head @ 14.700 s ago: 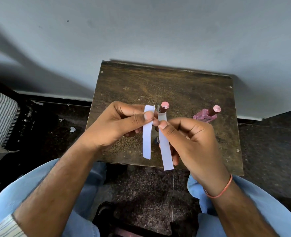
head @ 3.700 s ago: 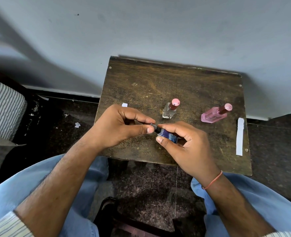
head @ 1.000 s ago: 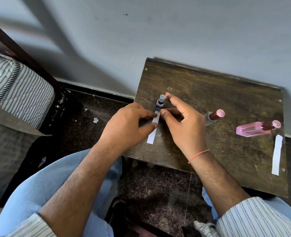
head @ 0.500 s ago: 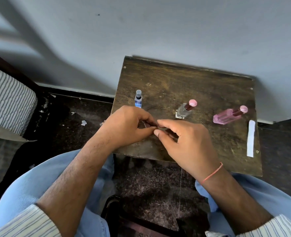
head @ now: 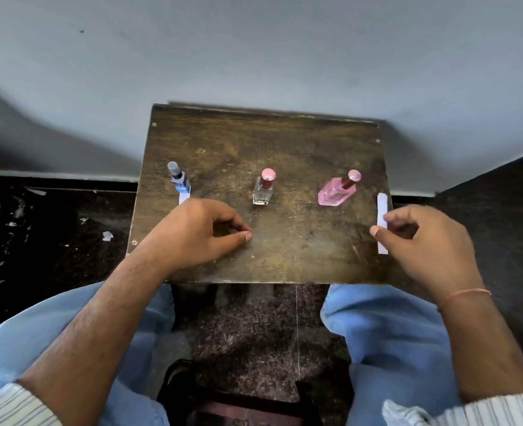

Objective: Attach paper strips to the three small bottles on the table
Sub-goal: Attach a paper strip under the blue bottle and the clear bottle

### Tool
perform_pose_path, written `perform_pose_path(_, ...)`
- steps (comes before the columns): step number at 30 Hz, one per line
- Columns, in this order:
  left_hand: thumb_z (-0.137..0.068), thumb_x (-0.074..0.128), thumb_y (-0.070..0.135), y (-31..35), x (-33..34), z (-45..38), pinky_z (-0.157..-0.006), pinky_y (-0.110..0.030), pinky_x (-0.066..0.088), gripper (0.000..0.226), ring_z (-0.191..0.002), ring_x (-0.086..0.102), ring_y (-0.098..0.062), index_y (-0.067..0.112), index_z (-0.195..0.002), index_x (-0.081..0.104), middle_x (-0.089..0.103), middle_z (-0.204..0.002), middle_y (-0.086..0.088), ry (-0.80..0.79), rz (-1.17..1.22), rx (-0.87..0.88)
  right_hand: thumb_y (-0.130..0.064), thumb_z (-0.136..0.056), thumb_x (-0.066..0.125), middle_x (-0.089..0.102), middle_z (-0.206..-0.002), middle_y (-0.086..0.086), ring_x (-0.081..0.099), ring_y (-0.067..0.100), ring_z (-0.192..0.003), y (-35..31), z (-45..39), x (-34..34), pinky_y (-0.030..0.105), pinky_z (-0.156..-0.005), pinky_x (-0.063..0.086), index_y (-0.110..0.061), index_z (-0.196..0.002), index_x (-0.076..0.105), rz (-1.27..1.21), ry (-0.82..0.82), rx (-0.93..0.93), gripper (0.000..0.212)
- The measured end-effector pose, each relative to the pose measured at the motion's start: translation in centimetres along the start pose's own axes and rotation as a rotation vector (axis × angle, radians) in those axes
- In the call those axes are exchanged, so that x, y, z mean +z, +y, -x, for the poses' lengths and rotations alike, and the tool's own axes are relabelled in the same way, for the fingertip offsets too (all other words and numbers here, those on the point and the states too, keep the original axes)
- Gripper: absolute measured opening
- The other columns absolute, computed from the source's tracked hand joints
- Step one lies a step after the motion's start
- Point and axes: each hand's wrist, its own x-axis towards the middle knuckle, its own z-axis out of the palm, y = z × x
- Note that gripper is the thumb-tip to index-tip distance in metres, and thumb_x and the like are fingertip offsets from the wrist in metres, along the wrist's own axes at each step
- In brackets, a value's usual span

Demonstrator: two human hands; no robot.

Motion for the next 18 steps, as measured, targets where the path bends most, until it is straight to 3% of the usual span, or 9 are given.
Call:
perform_pose_path(5, -0.091, 0.090, 0.032, 0.5, 1.0, -0.8, -0.071, -0.010, 0.055, 0.004, -0.084, 0.075, 0.002, 0.030, -0.093, 0.087, 0.080, -0.085, 0.020, 0.003, 0.015, 0.011, -0.055, -0.080, 0.091, 0.068, -0.109, -0.002, 0.061, 0.018, -0.096, 2.5, -2.2, 0.9, 0.036, -0.082, 0.046, -0.029, -0.111, 0.071, 0.075, -0.063, 0.098, 0.045)
perform_pose_path(8, -0.090, 0.090, 0.032, 0.7, 1.4, -1.0, -0.067, -0.006, 0.049, 0.004, -0.083, 0.073, 0.004, 0.031, -0.091, 0.087, 0.077, -0.082, 0.024, 0.002, 0.008, 0.014, -0.056, -0.084, 0.088, 0.072, -0.100, -0.006, 0.067, 0.020, -0.092, 3.1, -2.7, 1.0, 0.036, -0.082, 0.050, -0.027, -0.113, 0.075, 0.031, -0.079, 0.140, 0.042)
perform_pose_path(12, -0.090, 0.090, 0.033, 0.7, 1.7, -1.1, -0.066, -0.007, 0.050, 0.004, -0.083, 0.073, 0.001, 0.034, -0.091, 0.086, 0.077, -0.080, 0.023, -0.006, 0.011, -0.002, -0.050, -0.091, 0.083, 0.079, -0.082, -0.010, 0.075, 0.024, -0.071, 3.5, -3.2, 0.4, 0.045, -0.084, 0.064, -0.027, -0.103, 0.085, 0.007, -0.073, 0.181, 0.026)
perform_pose_path(15, -0.090, 0.089, 0.035, 0.8, 1.9, -1.1, -0.066, -0.009, 0.051, 0.004, -0.084, 0.074, 0.000, 0.034, -0.091, 0.086, 0.077, -0.091, 0.028, 0.003, 0.024, -0.003, -0.043, -0.092, 0.084, 0.079, -0.081, -0.009, 0.076, 0.023, -0.068, 3.2, -3.1, 0.1, 0.047, -0.083, 0.066, -0.030, -0.094, 0.085, -0.025, -0.064, 0.188, 0.014)
perform_pose_path(18, -0.090, 0.089, 0.035, 0.8, 1.8, -1.2, -0.065, -0.006, 0.048, 0.003, -0.082, 0.073, 0.002, 0.035, -0.091, 0.086, 0.076, -0.092, 0.031, 0.003, 0.031, 0.002, -0.040, -0.090, 0.088, 0.077, -0.067, -0.011, 0.074, 0.018, -0.055, 3.2, -3.2, -0.4, 0.040, -0.069, 0.066, -0.034, -0.082, 0.082, -0.150, -0.036, 0.199, 0.011)
